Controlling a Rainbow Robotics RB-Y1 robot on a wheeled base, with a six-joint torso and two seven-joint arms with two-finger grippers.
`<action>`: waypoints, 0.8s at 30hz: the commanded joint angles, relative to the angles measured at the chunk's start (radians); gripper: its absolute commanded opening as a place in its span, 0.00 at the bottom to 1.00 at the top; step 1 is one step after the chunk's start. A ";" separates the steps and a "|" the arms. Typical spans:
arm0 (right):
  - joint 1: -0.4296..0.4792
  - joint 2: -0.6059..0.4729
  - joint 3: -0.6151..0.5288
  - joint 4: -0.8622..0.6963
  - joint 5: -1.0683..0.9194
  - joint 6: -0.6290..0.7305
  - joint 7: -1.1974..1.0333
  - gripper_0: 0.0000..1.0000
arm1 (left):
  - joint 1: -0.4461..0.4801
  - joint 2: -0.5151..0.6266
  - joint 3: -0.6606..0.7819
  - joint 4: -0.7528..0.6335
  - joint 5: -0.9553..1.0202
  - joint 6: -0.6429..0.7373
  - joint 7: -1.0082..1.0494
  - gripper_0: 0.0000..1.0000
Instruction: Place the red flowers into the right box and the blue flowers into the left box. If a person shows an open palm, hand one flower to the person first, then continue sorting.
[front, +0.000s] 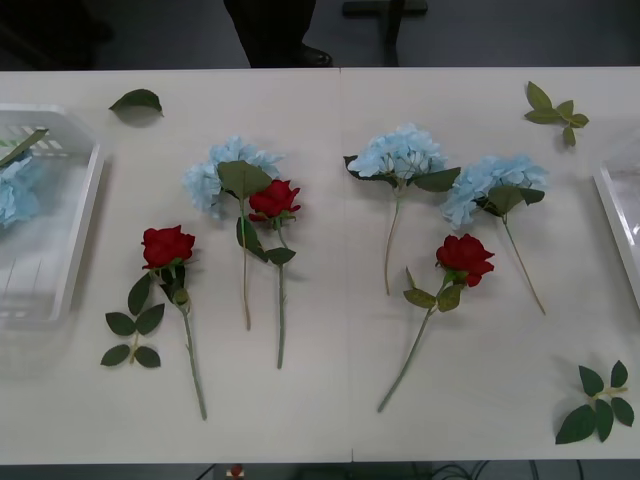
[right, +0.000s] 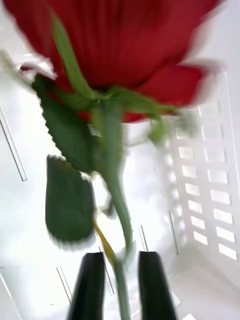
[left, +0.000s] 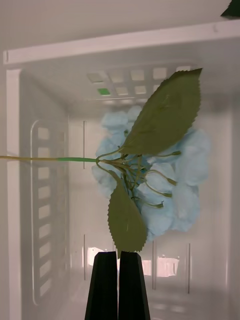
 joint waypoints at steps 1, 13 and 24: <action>-0.021 -0.031 -0.003 -0.018 -0.026 -0.006 -0.012 1.00 | 0.046 0.027 -0.011 0.046 0.042 -0.104 -0.085 0.00; 0.005 -0.022 -0.014 -0.228 -0.241 0.226 0.038 1.00 | 0.077 0.020 -0.060 0.089 0.092 -0.184 -0.094 0.28; 0.031 0.088 0.058 -0.316 -0.454 0.313 0.040 1.00 | 0.077 0.020 -0.044 -0.019 0.108 -0.030 -0.072 1.00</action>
